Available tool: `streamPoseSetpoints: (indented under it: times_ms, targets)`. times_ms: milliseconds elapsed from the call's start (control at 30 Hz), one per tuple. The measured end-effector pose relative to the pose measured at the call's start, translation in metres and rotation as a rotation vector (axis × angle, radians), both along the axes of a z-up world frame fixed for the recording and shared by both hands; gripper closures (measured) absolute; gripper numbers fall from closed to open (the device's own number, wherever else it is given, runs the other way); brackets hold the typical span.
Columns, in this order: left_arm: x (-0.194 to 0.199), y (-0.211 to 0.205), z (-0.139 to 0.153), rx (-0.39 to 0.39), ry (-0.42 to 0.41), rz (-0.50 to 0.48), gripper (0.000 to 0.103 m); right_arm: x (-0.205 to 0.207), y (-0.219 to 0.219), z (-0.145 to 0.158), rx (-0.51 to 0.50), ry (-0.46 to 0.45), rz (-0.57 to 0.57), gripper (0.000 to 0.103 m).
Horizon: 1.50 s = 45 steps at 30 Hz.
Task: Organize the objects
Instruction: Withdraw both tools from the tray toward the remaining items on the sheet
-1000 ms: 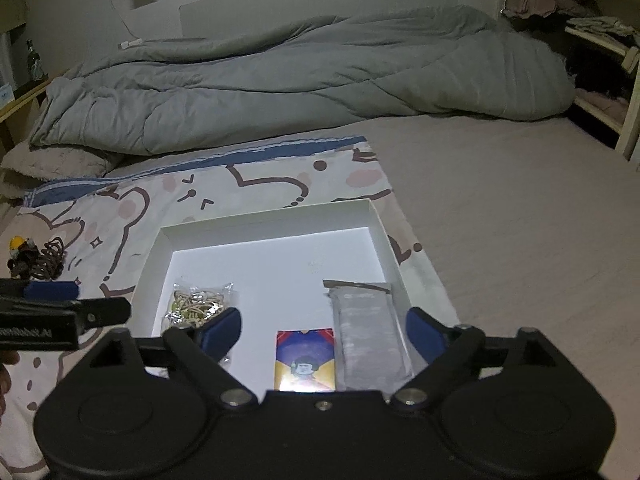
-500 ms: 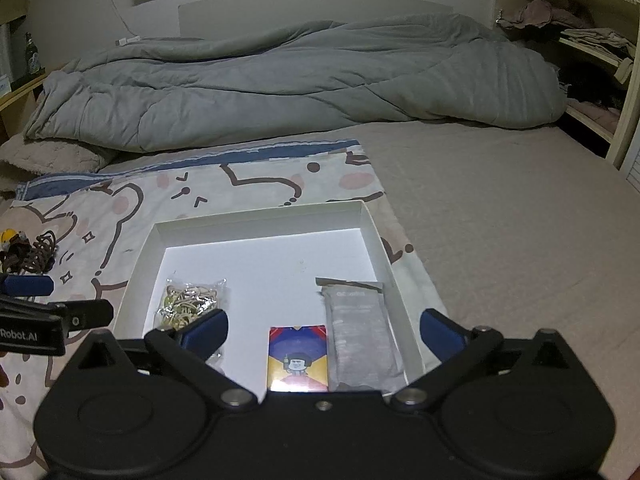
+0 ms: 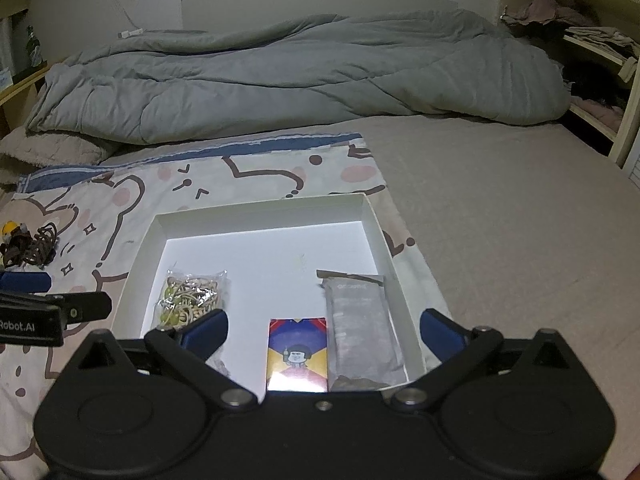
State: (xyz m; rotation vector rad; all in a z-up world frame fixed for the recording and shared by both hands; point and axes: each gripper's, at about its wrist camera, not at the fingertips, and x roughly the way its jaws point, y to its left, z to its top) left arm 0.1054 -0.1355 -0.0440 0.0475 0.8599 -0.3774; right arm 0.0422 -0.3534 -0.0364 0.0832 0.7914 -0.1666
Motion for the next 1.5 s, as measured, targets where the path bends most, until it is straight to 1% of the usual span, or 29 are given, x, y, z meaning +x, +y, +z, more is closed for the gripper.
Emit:
streamPoseSetpoints:
  times_ms: [200,500,767,1200,1500]
  targets:
    - [0.006,0.015,-0.004,0.009,0.005,0.038,0.000,0.007,0.004,-0.001,0.008,0.007,0.011,0.000]
    - [0.016,0.056,0.007,-0.007,-0.011,0.115,0.000,0.030,0.026,-0.002,0.033,0.002,0.050,0.000]
    - [0.021,0.092,0.012,0.005,-0.029,0.165,0.000,0.049,0.059,0.001,0.036,-0.016,0.114,0.000]
    - [0.024,0.160,0.022,0.013,-0.049,0.266,0.000,0.076,0.119,0.007,0.064,-0.039,0.186,0.000]
    - [0.023,0.206,0.024,0.035,-0.066,0.317,0.000,0.091,0.168,0.006,0.071,-0.064,0.271,0.000]
